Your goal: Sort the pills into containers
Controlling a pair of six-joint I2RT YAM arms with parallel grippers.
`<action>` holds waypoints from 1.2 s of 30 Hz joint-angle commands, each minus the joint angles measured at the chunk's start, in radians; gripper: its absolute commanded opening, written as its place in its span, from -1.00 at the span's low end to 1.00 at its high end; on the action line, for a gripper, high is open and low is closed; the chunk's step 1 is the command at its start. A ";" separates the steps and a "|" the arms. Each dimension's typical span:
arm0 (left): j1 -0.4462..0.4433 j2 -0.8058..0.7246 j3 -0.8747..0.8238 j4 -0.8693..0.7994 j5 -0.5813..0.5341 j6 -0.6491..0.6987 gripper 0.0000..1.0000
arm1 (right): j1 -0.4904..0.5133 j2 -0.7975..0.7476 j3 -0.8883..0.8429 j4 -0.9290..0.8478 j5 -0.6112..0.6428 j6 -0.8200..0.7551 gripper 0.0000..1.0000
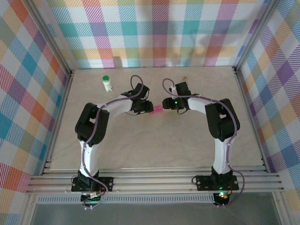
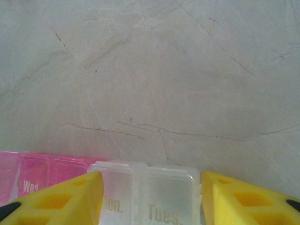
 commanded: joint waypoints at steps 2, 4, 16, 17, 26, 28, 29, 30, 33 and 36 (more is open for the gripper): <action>-0.042 0.079 -0.055 -0.022 -0.013 -0.033 -0.16 | 0.013 0.044 -0.042 -0.123 0.023 0.006 0.09; -0.029 0.095 -0.081 -0.020 -0.026 -0.031 -0.16 | 0.013 0.042 -0.042 -0.126 0.024 0.001 0.09; 0.007 -0.034 -0.003 -0.057 -0.022 0.019 -0.17 | 0.013 0.027 -0.039 -0.132 0.009 0.001 0.10; 0.007 -0.051 0.005 -0.063 -0.026 0.022 -0.17 | 0.013 0.027 -0.039 -0.131 0.001 0.004 0.09; 0.008 -0.133 0.042 -0.050 -0.076 0.243 -0.07 | 0.012 0.042 -0.016 -0.150 -0.023 -0.024 0.09; 0.009 -0.125 0.052 -0.031 -0.055 0.333 -0.06 | 0.013 0.038 -0.014 -0.151 -0.032 -0.028 0.08; 0.010 -0.117 0.060 -0.026 -0.030 0.378 -0.05 | 0.013 0.038 -0.013 -0.151 -0.038 -0.030 0.08; 0.010 -0.106 0.070 -0.023 0.011 0.436 -0.02 | 0.012 0.038 -0.010 -0.153 -0.048 -0.034 0.08; 0.010 -0.063 0.127 -0.067 0.168 0.618 0.20 | 0.011 0.043 0.002 -0.162 -0.077 -0.052 0.08; 0.010 -0.059 0.123 -0.067 0.280 0.831 0.30 | 0.010 0.047 0.006 -0.166 -0.086 -0.060 0.07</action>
